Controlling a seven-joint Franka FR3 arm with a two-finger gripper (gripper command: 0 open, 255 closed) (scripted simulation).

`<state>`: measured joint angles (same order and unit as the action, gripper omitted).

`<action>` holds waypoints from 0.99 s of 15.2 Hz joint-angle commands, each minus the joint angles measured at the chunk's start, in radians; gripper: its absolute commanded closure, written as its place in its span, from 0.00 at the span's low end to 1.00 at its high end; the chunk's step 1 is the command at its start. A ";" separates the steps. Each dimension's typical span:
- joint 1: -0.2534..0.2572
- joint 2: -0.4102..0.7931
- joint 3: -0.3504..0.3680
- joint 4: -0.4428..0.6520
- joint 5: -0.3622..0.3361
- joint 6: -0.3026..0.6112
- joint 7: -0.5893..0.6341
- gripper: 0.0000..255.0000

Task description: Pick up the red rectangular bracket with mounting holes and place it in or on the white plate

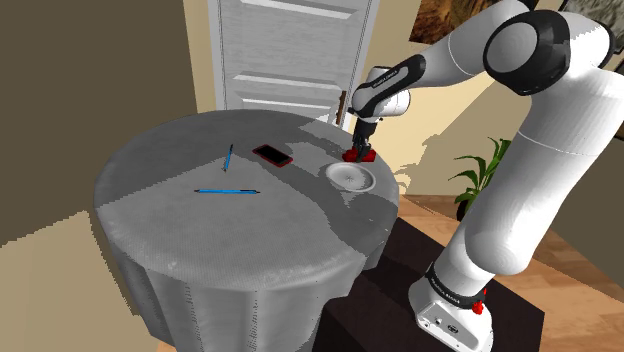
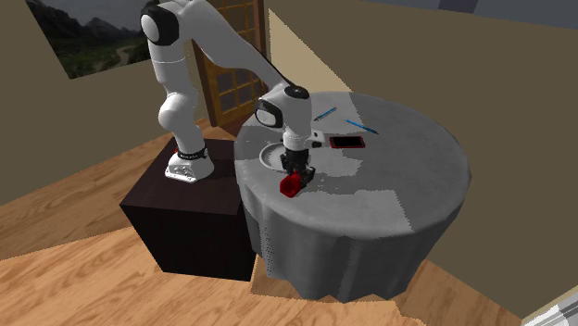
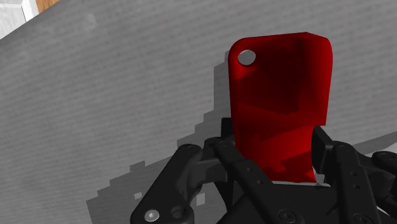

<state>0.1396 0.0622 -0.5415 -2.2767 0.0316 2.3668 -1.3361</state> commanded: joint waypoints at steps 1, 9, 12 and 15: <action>0.000 0.001 0.000 -0.001 0.000 0.000 0.000 1.00; 0.003 -0.056 -0.002 0.030 -0.041 -0.079 0.029 1.00; 0.004 -0.081 -0.001 0.048 -0.057 -0.120 0.041 1.00; 0.005 -0.104 0.001 0.069 -0.071 -0.160 0.051 1.00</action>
<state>0.1439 -0.0336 -0.5417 -2.2134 -0.0345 2.2193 -1.2901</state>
